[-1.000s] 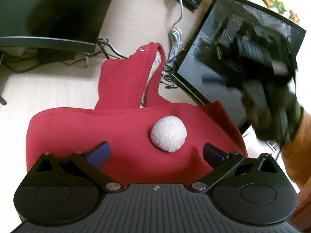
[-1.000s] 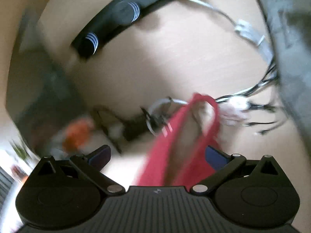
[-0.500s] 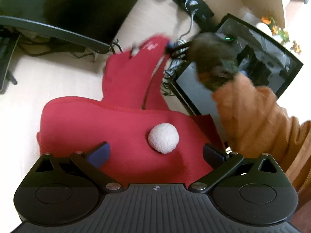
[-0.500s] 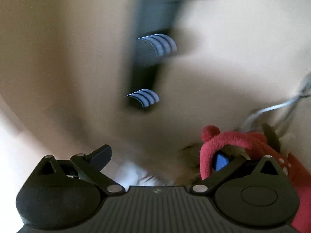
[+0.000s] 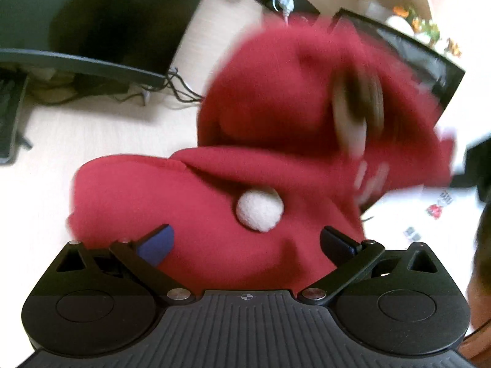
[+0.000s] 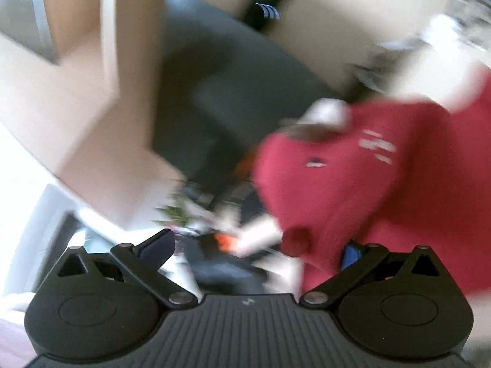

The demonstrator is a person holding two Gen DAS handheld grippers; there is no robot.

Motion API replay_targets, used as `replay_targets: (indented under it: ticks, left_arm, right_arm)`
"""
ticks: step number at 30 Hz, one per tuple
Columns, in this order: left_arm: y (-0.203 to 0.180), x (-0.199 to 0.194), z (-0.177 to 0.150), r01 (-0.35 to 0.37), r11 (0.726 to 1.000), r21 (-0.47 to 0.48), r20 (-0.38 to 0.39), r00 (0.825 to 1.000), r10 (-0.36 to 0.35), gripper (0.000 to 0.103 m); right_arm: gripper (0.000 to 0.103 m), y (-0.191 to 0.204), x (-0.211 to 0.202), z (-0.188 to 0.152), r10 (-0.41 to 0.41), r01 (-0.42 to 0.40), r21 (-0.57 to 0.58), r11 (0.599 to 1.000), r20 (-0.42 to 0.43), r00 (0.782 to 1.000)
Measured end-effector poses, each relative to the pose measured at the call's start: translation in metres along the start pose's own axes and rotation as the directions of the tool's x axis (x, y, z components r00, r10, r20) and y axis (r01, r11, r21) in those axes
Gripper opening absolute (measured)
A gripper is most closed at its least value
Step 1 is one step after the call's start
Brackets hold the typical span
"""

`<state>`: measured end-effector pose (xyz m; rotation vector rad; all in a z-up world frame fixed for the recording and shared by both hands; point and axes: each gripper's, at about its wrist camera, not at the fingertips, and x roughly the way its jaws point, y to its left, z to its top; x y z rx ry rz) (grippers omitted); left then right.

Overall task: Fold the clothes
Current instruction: 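Grasp the hoodie with the right tool and fold it over the hood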

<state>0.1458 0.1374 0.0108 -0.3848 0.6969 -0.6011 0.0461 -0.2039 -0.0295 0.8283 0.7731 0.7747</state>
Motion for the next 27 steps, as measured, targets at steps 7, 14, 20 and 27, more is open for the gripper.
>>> replay_targets:
  ticks: [7,14,20,27]
  left_arm:
    - [0.031,-0.055,0.017,0.022,0.986,-0.164,0.036,0.999,-0.016,0.103]
    - [0.012,-0.022,0.05,0.082,0.956,-0.281,0.051,0.996,-0.07,0.103]
    - [-0.008,0.026,0.053,0.077,0.963,-0.26,-0.011,0.997,-0.082,0.102]
    - [0.014,0.046,0.039,0.036,0.941,-0.336,-0.066,0.996,-0.062,0.054]
  right_arm:
    - [0.103,-0.007,-0.035,-0.053,-0.447,0.455,-0.149,0.878,0.085,0.891]
    - [0.103,0.038,-0.012,-0.052,-0.435,0.5,-0.324,0.803,0.256,0.863]
    - [0.086,0.002,0.026,-0.034,-0.353,0.383,-0.244,0.891,0.158,0.922]
    - [0.037,-0.004,0.019,-0.006,-0.241,0.27,-0.195,0.943,0.158,0.958]
